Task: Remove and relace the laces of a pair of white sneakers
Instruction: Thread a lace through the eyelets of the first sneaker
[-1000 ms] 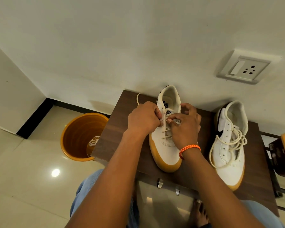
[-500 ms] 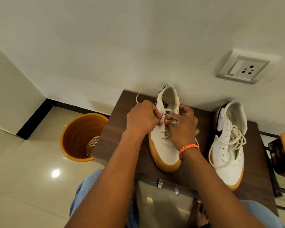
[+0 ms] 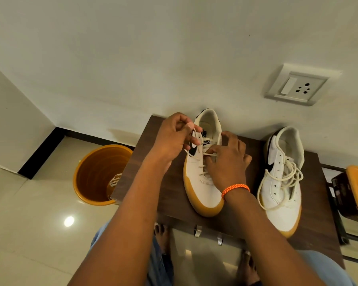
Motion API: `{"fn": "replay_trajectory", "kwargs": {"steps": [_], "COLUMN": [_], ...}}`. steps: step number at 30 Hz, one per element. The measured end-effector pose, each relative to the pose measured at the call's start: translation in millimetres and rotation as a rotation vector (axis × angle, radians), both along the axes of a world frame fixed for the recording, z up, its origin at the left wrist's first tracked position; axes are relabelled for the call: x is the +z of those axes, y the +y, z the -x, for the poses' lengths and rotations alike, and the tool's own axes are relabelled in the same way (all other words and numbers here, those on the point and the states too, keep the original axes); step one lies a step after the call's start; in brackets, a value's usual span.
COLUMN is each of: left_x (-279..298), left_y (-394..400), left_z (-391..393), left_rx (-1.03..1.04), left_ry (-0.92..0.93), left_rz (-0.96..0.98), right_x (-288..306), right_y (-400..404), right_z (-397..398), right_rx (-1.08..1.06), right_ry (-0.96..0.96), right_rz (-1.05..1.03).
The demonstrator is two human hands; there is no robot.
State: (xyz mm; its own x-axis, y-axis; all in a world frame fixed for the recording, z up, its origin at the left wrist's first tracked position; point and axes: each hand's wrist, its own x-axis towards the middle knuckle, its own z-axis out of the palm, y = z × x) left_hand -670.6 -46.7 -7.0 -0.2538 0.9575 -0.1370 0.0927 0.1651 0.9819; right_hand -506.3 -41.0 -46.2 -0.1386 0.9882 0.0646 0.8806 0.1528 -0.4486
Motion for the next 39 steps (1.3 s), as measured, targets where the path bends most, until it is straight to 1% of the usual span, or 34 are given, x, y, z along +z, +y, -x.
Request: {"fn": "replay_trajectory", "kwargs": {"steps": [1,2,5,6,7,8,10,13,15,17,20,21,22,23,25,26,27,28,30,32,34,37,39], "left_x": [-1,-4,-21,-24,-25,-27,-27,-23,-19,-11,4,5,5,3,-9,-14,-16,-17,-16,-15,-14,-13,-10], "left_y": [0,1,2,0,-1,-1,-1,0,0,-1,-3,-3,-3,-2,0,-1,-2,-4,-5,-3,-3,-1,0], "left_z": [-1,-2,-1,-1,-2,-2,-2,-3,-3,-2,-2,-1,-1,-1,1,0,-1,-3,-4,-4,-3,-1,0], "left_rx": [-0.009,-0.025,-0.168,-0.223,-0.262,-0.284,-0.296,-0.247,-0.212,-0.158,-0.052,-0.033,-0.019,-0.003,-0.046,-0.102,-0.171,-0.220,-0.252,-0.251,-0.232,-0.201,-0.140], "left_ry": [-0.018,0.053,0.546,0.644,0.680,0.685,0.664,0.661,0.604,0.393,-0.042,-0.129,-0.153,-0.058,0.390,0.575,0.669,0.683,0.702,0.753,0.743,0.603,0.388], "left_rz": [0.011,0.031,0.144,0.203,0.245,0.266,0.242,0.133,0.093,0.056,-0.017,-0.027,-0.024,-0.009,0.047,0.100,0.159,0.200,0.241,0.226,0.183,0.100,0.063], "right_x": [0,1,5,6,6,5,4,2,2,2,1,0,-1,-2,-2,-2,-2,-2,-3,-5,-5,-3,-2], "right_y": [0,0,4,6,8,9,10,8,5,4,4,5,5,6,7,8,9,9,9,10,10,7,6], "right_z": [-1,-1,-6,-7,-8,-9,-11,-12,-10,-9,-9,-9,-10,-10,-9,-9,-9,-9,-8,-8,-10,-11,-11], "right_rx": [0.004,0.015,0.066,0.081,0.095,0.107,0.119,0.151,0.175,0.174,0.165,0.164,0.161,0.154,0.127,0.112,0.102,0.099,0.108,0.121,0.135,0.155,0.169], "right_ry": [0.027,0.068,0.221,0.267,0.296,0.300,0.249,0.092,-0.012,-0.045,-0.053,-0.045,-0.021,0.023,0.149,0.210,0.260,0.294,0.307,0.263,0.181,0.050,-0.005], "right_rz": [-0.033,-0.069,-0.138,-0.135,-0.125,-0.114,-0.091,-0.092,-0.098,-0.098,-0.095,-0.093,-0.093,-0.093,-0.104,-0.111,-0.115,-0.115,-0.112,-0.102,-0.093,-0.098,-0.101]}}
